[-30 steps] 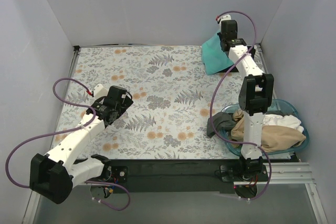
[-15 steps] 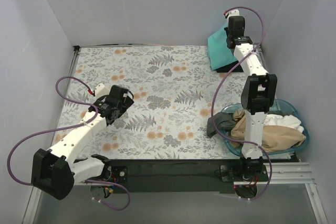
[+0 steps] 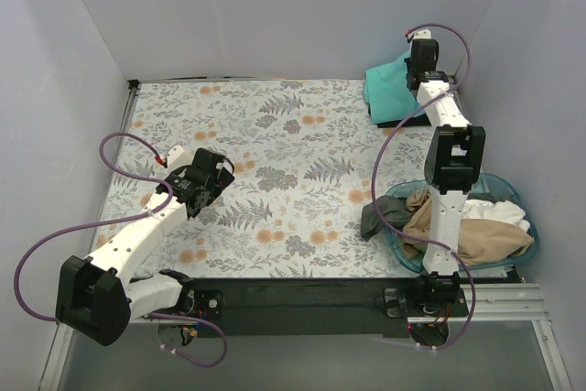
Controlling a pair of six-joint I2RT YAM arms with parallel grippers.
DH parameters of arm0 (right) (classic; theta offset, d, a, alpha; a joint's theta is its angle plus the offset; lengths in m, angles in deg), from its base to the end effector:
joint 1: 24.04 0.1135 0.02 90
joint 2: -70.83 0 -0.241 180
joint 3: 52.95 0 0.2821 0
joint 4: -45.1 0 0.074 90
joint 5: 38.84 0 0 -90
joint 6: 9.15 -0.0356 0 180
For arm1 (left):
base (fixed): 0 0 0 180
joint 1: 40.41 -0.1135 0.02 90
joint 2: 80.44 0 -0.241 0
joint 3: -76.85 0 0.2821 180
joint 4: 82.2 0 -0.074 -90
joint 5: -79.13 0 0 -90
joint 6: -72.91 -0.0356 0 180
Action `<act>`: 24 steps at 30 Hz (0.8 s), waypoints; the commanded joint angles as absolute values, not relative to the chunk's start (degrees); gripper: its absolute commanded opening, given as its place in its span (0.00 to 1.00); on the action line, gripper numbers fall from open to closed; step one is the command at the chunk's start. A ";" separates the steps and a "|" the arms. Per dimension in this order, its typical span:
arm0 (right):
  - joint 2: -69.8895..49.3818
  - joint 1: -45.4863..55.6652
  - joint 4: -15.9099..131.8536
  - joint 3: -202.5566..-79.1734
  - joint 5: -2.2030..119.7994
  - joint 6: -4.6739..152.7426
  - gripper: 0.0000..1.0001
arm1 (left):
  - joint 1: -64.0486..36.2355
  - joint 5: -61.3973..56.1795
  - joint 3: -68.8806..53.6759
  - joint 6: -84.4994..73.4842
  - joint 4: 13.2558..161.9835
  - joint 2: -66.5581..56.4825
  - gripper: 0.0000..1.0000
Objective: Fold and stack the t-shirts
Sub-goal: Neatly place the folded tshirt to the corner
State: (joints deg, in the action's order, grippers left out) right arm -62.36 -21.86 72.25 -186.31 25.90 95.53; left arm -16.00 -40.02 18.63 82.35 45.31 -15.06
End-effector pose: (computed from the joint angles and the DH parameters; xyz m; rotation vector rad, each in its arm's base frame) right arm 0.5619 0.0062 0.2419 -0.0217 2.0426 -0.5858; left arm 0.2372 -0.0886 0.2067 -1.6216 1.8298 -0.2852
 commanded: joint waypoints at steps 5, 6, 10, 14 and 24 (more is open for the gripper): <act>-66.37 -26.23 67.92 -189.42 28.13 90.17 0.01 | -15.80 -40.93 16.49 82.49 45.79 -14.79 0.98; -66.72 -26.50 67.92 -189.59 28.39 89.73 0.03 | -15.88 -40.93 16.40 82.58 45.62 -14.62 0.98; -67.86 -27.64 67.84 -189.33 28.83 87.53 0.13 | -15.80 -40.93 16.40 82.58 45.61 -14.79 0.98; -67.43 -28.61 67.84 -188.46 28.22 85.25 0.39 | -15.80 -40.75 16.32 82.49 45.79 -14.88 0.98; -54.71 -28.70 67.92 -181.26 31.72 83.13 0.98 | -15.80 -39.96 15.26 81.18 46.49 -16.46 0.98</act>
State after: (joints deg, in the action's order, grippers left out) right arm -64.78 -28.90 70.70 -182.72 29.53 84.66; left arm -16.00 -39.45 17.24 81.96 45.66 -14.56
